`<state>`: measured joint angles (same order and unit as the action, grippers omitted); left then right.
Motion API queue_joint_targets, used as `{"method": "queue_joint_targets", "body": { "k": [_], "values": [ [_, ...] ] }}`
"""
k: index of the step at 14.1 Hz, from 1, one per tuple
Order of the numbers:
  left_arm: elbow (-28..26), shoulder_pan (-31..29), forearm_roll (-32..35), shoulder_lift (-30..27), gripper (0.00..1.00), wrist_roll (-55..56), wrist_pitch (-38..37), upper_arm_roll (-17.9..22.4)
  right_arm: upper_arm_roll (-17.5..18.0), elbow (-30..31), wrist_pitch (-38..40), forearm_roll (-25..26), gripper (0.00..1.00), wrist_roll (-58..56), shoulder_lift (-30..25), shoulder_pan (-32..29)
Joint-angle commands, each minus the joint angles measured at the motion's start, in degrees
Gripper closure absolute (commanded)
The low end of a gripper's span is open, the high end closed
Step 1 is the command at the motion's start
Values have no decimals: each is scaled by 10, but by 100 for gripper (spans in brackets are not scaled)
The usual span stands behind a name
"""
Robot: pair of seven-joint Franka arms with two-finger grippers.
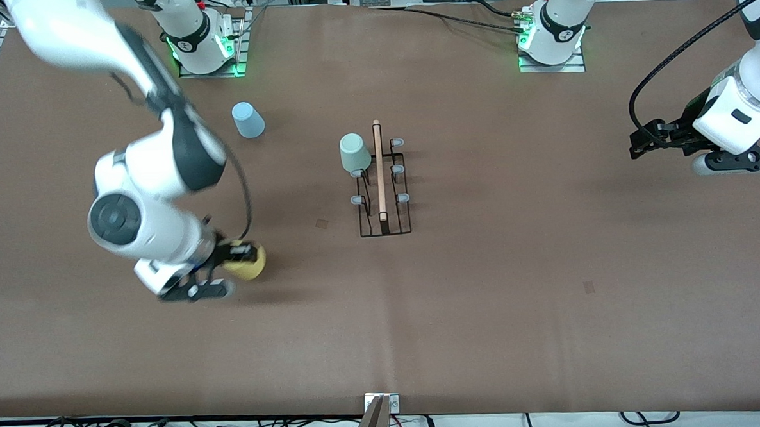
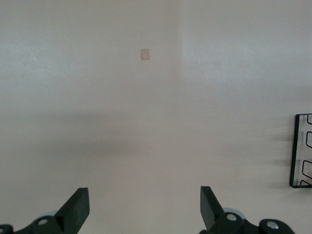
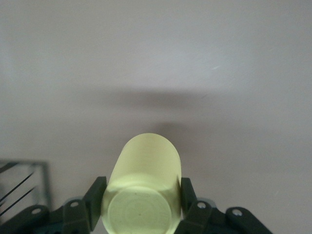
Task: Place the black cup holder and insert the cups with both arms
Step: 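Carry the yellow cup to the rack and hang it on a peg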
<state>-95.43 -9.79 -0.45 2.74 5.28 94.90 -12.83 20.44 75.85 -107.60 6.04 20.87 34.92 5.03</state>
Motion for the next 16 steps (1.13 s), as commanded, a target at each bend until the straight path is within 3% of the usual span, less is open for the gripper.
{"method": "queue_joint_targets", "body": {
  "k": [1,2,8,16],
  "values": [
    [7,-6,12,-3,0,-4,-10,-6,51,16,29,5,76,85,-20,12],
    [7,-6,11,-3,0,-4,-10,-6,68,15,28,10,76,117,-20,25],
    [7,-6,11,-3,0,-5,-10,-6,68,15,-17,58,76,231,-6,123],
    [7,-6,11,-3,0,-6,-10,-6,68,15,-45,77,76,245,29,144]
  ]
}}
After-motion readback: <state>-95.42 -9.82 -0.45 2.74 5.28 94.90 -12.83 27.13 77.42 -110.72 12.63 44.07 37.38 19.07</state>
